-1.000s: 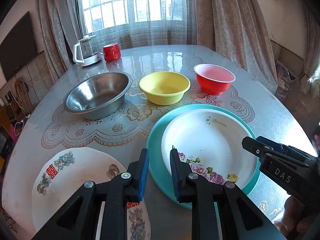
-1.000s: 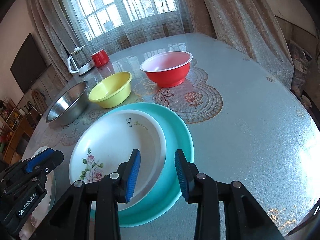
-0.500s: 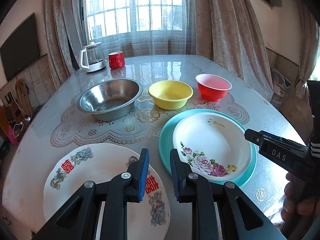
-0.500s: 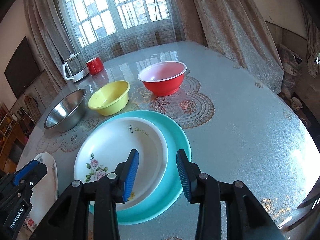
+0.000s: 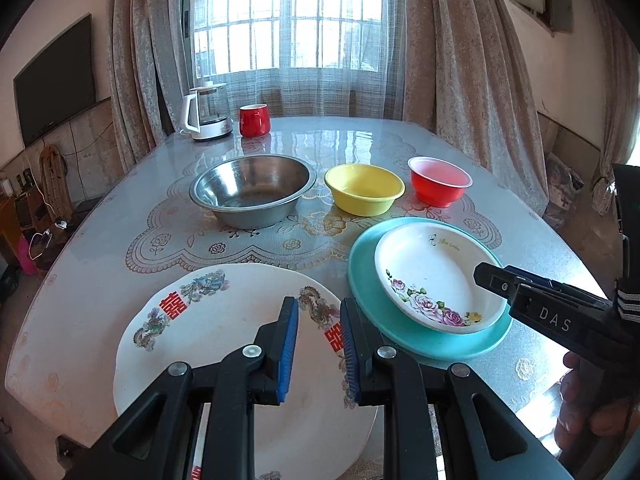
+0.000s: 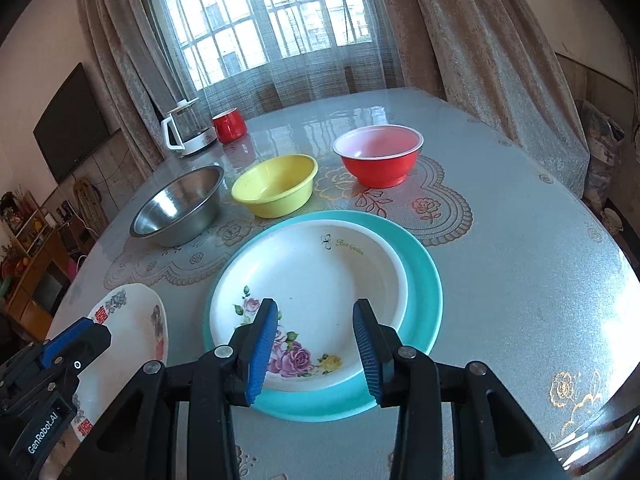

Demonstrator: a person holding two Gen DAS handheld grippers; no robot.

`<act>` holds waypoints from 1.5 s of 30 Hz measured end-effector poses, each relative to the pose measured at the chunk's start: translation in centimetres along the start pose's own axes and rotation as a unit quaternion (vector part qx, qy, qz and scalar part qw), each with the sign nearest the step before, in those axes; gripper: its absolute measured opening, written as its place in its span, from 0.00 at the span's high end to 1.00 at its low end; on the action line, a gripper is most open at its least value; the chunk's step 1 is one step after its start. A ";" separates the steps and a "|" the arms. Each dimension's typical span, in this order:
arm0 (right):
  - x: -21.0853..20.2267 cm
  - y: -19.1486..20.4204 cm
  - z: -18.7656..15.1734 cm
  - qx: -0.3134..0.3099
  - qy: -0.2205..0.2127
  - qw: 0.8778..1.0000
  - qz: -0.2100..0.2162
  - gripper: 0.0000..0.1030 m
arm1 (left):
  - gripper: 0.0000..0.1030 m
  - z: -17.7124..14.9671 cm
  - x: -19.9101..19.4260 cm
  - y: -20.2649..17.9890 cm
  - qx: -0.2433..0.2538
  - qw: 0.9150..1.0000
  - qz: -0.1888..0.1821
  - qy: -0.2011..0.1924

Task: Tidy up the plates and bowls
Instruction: 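Move both grippers to the large red-character plate rim and grasp it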

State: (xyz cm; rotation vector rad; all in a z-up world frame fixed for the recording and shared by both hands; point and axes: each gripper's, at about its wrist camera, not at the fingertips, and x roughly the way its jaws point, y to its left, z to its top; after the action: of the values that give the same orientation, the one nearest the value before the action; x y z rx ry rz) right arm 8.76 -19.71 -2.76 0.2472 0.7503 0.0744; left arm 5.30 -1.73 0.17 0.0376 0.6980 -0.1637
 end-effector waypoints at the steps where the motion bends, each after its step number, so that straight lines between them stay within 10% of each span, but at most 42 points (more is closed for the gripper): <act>1: 0.0 0.3 -0.1 -0.001 0.003 1.000 0.013 0.60 | 0.79 -0.1 -0.2 0.3 -0.002 1.000 0.001 -0.001; 16: 1.3 4.6 -2.4 0.001 0.065 0.983 0.171 0.59 | 0.79 -1.7 -1.1 4.8 -0.044 0.999 0.029 0.002; 32: 2.9 5.3 -4.9 0.010 0.112 0.972 0.208 0.57 | 0.78 -4.7 -2.4 14.2 -0.138 0.989 0.057 0.011; 45: 4.7 8.1 -5.9 -0.032 0.113 0.964 0.237 0.59 | 0.77 -6.3 -0.4 16.1 -0.161 0.986 0.012 0.037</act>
State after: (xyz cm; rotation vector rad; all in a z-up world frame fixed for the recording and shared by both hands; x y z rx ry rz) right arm 8.36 -10.04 -7.99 0.3563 0.9015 0.5889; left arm 3.60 14.74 -4.70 -0.2587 0.7919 -0.0250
